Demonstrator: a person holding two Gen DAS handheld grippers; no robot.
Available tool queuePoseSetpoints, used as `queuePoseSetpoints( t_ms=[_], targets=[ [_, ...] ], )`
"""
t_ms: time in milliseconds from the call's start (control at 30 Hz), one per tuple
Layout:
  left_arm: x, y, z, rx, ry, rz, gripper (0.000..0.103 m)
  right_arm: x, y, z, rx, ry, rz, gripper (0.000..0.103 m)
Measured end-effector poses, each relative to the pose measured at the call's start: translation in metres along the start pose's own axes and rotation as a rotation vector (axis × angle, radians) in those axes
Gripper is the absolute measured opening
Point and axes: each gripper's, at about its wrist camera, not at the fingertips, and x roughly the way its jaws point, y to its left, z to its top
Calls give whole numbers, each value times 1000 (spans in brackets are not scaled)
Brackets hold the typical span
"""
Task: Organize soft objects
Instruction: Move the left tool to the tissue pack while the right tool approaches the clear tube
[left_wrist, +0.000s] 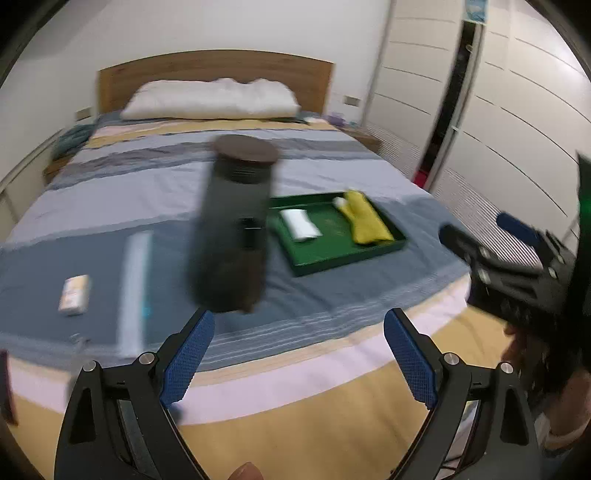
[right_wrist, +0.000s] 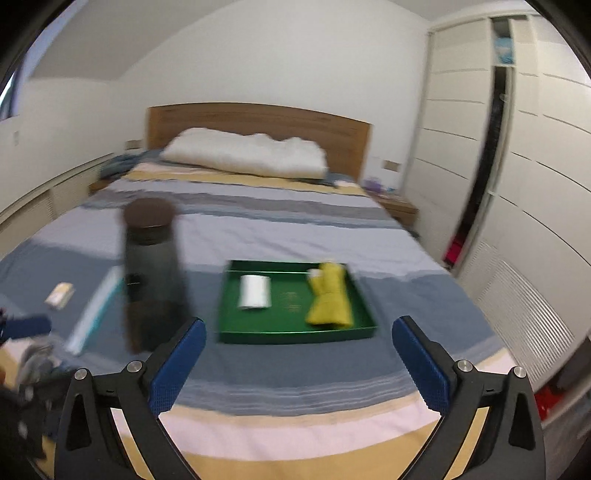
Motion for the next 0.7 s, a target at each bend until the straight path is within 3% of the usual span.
queuePoseSetpoints(
  t_ms=[200,367,567,700],
  targets=[
    [-42,91,-17,-102,-39,126,90,-26,63,2,-20,-14,147,103],
    [-49,172,-28,-161,-31,245,90,-22,115,6,-13,39,268,103],
    [-9,274,-21,-251,44,326,90,30,184,10,-3,147,329,103],
    [36,315,-15,-254,93,330,90,85,219,20,22,224,330,103]
  ],
)
